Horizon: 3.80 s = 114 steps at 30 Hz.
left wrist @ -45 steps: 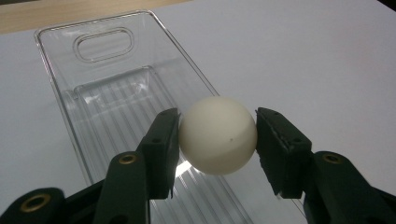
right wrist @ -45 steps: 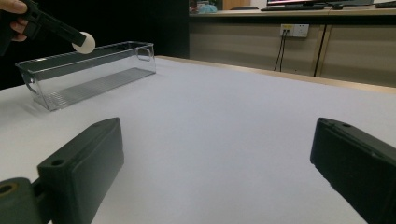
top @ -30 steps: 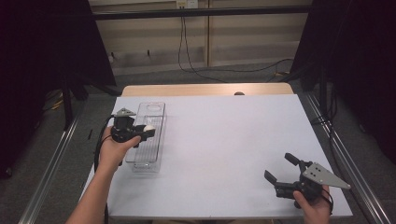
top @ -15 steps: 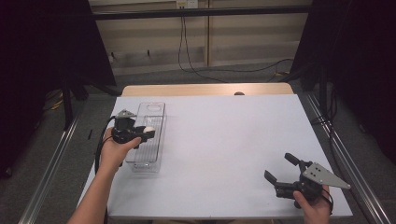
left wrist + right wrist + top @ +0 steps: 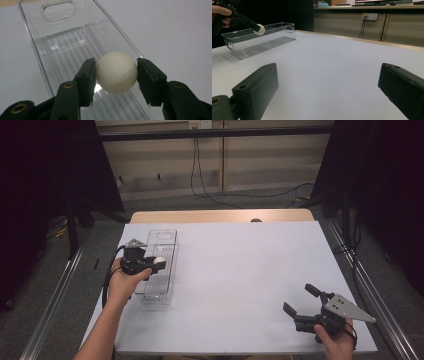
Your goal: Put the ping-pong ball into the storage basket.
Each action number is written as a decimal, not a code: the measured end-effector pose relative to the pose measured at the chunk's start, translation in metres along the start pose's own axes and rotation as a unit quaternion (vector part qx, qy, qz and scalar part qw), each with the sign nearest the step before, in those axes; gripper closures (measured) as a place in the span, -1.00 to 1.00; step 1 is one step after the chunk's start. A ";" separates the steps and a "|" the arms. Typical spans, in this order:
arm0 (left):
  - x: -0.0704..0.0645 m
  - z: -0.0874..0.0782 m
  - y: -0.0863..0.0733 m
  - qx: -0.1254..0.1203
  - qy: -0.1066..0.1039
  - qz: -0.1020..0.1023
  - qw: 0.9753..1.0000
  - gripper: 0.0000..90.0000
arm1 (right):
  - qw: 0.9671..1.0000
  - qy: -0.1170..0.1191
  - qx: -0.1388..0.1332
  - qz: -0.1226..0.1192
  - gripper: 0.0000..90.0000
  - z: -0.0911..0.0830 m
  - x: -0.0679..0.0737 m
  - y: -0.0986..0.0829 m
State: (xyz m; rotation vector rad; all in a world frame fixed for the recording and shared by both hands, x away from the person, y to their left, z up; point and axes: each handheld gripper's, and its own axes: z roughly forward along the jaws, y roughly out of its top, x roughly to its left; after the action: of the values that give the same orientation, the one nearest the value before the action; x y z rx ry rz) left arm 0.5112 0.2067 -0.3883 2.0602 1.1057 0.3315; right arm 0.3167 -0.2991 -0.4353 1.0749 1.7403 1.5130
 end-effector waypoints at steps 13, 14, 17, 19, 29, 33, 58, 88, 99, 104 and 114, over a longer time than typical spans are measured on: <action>0.001 0.004 -0.005 0.023 0.004 0.012 1.000 0.13 | 1.000 -0.001 -0.003 0.002 -0.95 0.000 0.000 0.000; 0.000 0.005 -0.006 0.014 0.007 0.010 1.000 0.13 | 1.000 -0.001 -0.003 0.001 -0.95 0.000 0.000 0.000; 0.001 0.004 -0.006 0.020 0.005 0.010 1.000 0.12 | 1.000 0.001 -0.002 0.001 -0.95 0.000 0.000 0.000; 0.001 0.004 -0.006 0.022 0.006 0.012 1.000 0.12 | 1.000 0.000 -0.002 0.003 -0.95 0.000 0.000 0.000; -0.001 0.006 -0.007 0.024 0.009 0.011 1.000 0.12 | 1.000 0.002 0.000 -0.002 -0.95 0.000 0.000 0.001; -0.002 0.007 -0.007 0.018 0.010 0.011 1.000 0.11 | 1.000 0.002 -0.001 0.000 -0.95 0.000 0.000 0.001; 0.004 -0.005 -0.009 -0.014 0.019 -0.013 1.000 -0.38 | 1.000 0.001 -0.001 0.000 -0.95 -0.001 0.001 0.001; 0.002 -0.033 -0.021 -0.088 0.015 -0.009 0.996 -0.81 | 1.000 0.006 0.002 -0.003 -0.95 0.001 0.001 0.001; 0.001 -0.039 -0.027 -0.105 0.014 -0.011 0.994 -0.85 | 1.000 0.005 0.001 -0.004 -0.95 0.001 0.001 0.001; 0.002 -0.042 -0.031 -0.109 0.013 -0.006 0.994 -0.87 | 1.000 0.004 0.000 -0.001 -0.95 0.001 0.001 0.001; 0.004 -0.049 -0.040 -0.129 0.016 -0.012 0.991 -0.89 | 1.000 0.005 0.000 -0.003 -0.95 0.001 0.001 0.001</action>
State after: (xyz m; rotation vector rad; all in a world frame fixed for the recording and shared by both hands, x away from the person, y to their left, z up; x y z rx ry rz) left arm 0.4626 0.2479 -0.3848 1.8185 1.0474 0.4725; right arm 0.3170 -0.2978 -0.4345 1.0623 1.7483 1.5175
